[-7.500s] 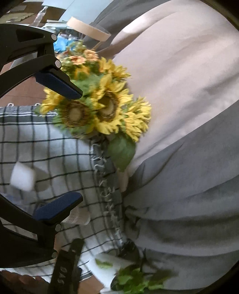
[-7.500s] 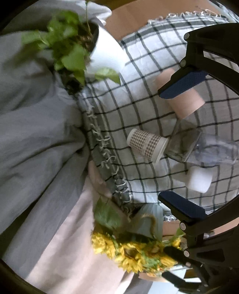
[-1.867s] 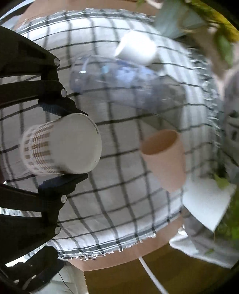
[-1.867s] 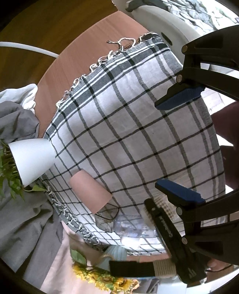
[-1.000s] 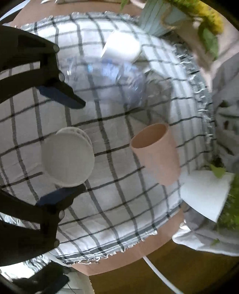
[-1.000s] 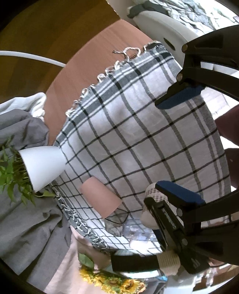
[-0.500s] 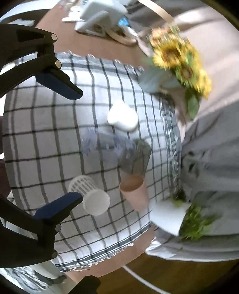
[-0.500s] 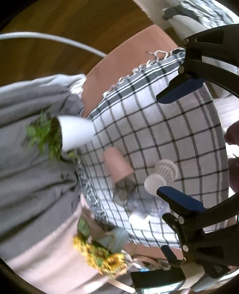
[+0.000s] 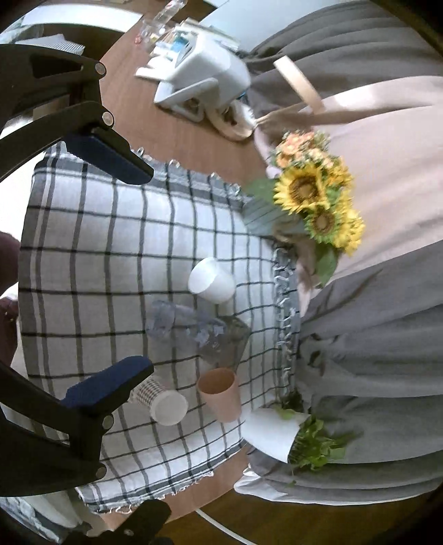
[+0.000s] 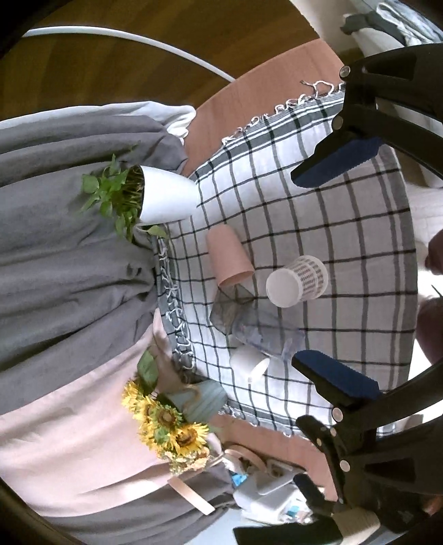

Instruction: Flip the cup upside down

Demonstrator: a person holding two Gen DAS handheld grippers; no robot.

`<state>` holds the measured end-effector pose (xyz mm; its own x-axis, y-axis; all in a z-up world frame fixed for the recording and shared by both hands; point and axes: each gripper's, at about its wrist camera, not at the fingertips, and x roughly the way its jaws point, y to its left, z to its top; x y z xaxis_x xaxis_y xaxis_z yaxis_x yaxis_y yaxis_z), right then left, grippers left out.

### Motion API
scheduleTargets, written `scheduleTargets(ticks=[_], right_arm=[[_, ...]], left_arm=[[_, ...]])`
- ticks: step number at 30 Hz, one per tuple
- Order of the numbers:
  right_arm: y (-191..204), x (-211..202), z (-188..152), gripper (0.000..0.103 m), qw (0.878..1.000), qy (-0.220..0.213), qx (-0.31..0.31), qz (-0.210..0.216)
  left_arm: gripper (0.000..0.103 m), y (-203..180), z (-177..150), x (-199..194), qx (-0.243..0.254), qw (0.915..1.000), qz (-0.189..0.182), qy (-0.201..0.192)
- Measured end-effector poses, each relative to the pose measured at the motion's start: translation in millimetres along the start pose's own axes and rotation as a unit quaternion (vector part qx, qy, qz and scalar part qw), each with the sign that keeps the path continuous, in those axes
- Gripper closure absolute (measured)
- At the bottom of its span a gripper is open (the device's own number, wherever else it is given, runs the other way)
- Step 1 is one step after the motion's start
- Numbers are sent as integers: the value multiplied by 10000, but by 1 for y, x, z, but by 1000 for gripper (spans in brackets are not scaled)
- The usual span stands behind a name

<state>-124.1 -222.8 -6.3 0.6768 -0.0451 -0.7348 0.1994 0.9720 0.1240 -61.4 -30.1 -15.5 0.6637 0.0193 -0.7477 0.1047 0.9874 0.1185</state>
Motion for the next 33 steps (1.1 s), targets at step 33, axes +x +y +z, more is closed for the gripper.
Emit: scheduleTargets(ticks=[33], right_arm=[[17, -6, -7, 6, 9997, -90, -149, 160]], left_arm=[[0, 15, 1, -8, -100, 9998, 40, -150]])
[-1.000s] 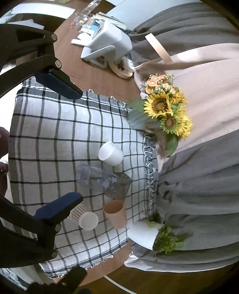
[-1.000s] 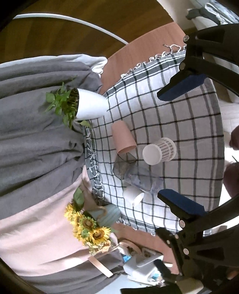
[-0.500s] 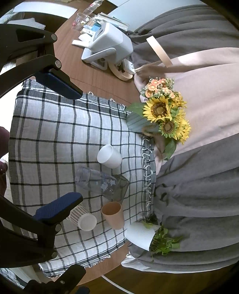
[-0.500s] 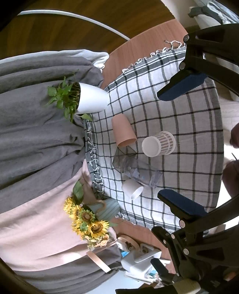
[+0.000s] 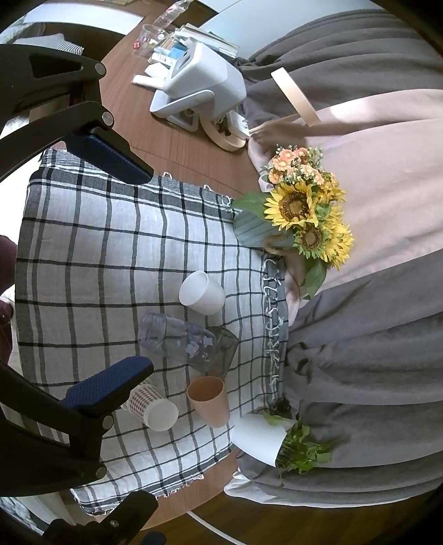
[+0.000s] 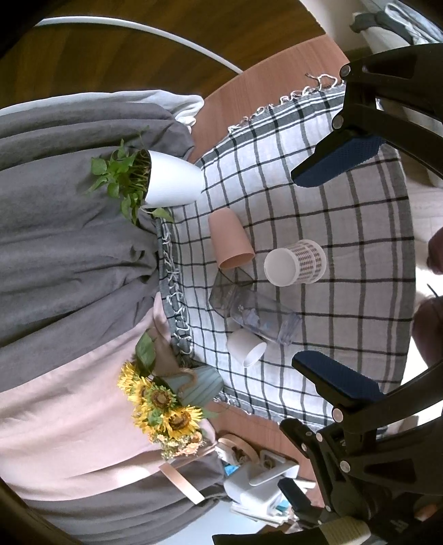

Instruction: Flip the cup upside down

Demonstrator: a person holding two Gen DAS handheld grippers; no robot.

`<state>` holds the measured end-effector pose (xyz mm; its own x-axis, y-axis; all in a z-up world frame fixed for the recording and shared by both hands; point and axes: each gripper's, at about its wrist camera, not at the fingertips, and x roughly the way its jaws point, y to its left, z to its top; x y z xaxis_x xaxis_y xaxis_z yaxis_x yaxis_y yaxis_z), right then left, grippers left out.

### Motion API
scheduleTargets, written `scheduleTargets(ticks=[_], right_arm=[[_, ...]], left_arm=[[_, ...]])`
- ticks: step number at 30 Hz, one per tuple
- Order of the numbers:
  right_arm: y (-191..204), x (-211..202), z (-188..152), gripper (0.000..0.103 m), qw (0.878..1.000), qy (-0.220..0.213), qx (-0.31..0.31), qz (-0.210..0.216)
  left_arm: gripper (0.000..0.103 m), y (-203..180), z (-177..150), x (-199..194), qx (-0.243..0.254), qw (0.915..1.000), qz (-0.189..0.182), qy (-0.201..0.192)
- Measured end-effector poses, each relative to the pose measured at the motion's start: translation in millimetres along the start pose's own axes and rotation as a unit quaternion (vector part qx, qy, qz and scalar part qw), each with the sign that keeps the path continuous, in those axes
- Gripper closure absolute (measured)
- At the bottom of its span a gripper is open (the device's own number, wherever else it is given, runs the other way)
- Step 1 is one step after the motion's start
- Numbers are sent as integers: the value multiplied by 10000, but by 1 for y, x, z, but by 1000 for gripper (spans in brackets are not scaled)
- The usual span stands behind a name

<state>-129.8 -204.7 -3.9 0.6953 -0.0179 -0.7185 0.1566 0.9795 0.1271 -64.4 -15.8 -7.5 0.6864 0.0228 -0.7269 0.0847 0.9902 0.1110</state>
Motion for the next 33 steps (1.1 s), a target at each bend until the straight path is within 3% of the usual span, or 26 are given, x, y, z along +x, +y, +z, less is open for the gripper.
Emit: scheduleTargets(ticks=[33], right_arm=[[0, 4, 0, 6, 10000, 40, -26, 7]], left_arm=[[0, -1, 0, 5, 7, 10000, 26, 68]])
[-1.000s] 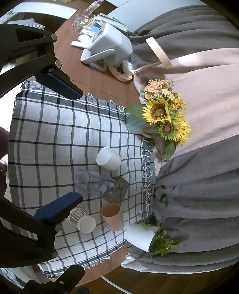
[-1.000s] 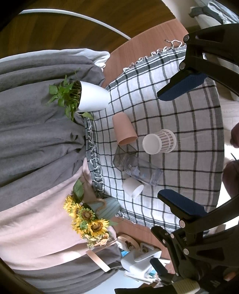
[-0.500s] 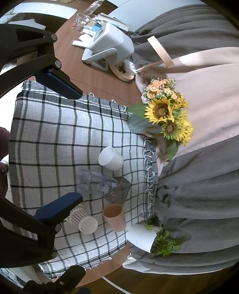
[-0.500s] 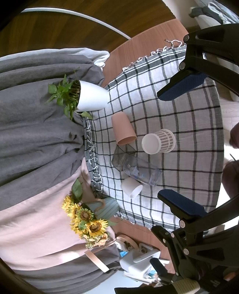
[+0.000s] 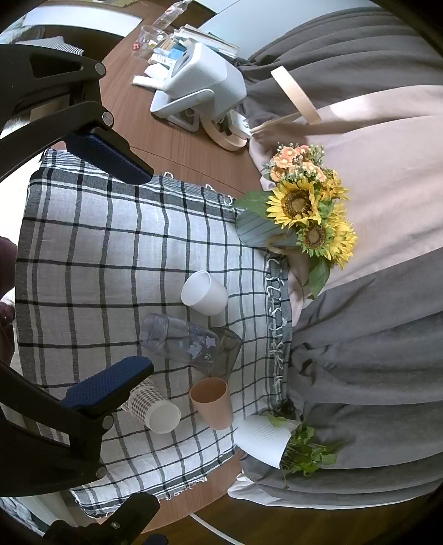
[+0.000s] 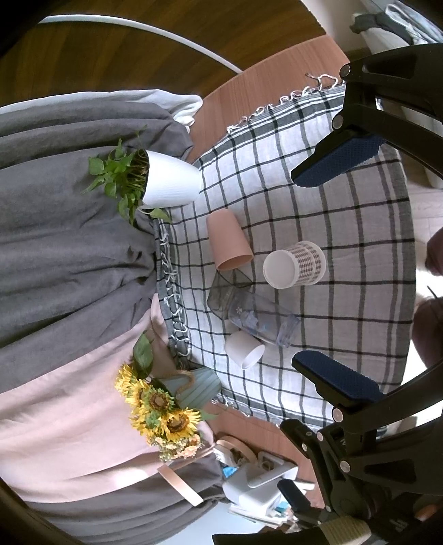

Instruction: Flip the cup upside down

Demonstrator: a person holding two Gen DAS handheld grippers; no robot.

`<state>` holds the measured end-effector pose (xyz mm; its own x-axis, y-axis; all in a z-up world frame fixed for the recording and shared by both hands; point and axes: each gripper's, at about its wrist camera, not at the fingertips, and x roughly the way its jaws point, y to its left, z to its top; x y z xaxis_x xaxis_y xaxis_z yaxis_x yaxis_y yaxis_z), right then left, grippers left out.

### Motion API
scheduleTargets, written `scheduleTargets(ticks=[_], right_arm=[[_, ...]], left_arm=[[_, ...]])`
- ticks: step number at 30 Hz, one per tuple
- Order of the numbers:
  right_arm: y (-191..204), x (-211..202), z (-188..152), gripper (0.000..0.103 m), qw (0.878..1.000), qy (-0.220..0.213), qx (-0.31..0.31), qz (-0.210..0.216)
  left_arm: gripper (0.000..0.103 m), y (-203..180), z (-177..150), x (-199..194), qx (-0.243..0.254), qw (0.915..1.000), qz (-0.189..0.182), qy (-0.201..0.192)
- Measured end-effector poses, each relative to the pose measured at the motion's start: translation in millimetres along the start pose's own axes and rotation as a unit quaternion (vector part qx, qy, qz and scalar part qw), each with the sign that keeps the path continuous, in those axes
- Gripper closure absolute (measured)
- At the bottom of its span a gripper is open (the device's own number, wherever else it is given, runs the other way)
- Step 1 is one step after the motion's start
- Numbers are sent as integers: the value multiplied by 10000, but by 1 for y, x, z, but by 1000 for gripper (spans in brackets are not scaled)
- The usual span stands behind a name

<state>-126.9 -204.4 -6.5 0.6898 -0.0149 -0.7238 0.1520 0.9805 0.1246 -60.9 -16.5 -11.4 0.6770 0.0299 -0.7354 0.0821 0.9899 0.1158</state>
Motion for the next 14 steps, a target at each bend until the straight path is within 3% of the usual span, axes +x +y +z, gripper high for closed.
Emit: scheduleTargets(ticks=[14], right_arm=[[-1, 2, 1, 6, 10000, 17, 3, -6]], left_arm=[[0, -1, 1, 4, 22, 10000, -25, -18]])
